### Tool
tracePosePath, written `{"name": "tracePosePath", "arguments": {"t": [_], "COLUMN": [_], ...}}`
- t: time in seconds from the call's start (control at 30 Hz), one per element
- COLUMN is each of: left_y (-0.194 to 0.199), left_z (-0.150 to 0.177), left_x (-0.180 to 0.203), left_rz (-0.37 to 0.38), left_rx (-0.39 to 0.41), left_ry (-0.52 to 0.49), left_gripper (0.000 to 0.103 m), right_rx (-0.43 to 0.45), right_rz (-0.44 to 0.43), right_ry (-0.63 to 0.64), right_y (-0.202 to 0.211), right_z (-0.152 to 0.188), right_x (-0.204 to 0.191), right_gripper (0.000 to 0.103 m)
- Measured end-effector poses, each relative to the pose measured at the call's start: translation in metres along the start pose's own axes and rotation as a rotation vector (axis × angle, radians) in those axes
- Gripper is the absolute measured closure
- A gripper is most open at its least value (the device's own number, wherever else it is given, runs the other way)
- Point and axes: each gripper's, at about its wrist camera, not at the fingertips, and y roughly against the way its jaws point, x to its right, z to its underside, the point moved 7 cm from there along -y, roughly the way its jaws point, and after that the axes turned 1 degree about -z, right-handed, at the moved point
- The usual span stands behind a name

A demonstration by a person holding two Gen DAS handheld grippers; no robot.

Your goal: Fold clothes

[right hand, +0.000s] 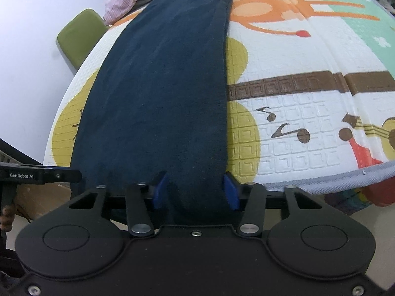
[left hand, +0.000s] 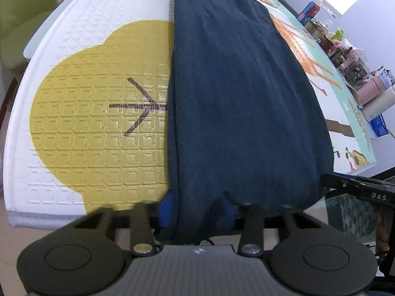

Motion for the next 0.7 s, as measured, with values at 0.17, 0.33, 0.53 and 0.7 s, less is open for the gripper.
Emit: {"name": "tracePosePath", "arguments": {"t": [0.17, 0.33, 0.53, 0.7], "left_y": [0.007, 0.022, 0.049, 0.053], "left_z": [-0.005, -0.013, -0.036, -0.062], "left_x": [0.005, 0.013, 0.026, 0.026], "left_rz": [0.016, 0.057, 0.109, 0.093], "left_rx": [0.005, 0.048, 0.152, 0.184], "left_ry": [-0.011, -0.016, -0.026, -0.018], "left_gripper": [0.087, 0.088, 0.094, 0.094], "right_rx": [0.028, 0.081, 0.185, 0.223], "right_rz": [-0.020, -0.060, -0.128, -0.141], "right_ry": [0.018, -0.006, -0.044, -0.013], "right_y": [0.009, 0.023, 0.048, 0.050], "right_z": [-0.001, -0.009, -0.035, -0.060], "right_x": [-0.004, -0.011, -0.019, -0.032], "right_gripper": [0.093, 0.095, 0.098, 0.098]}}
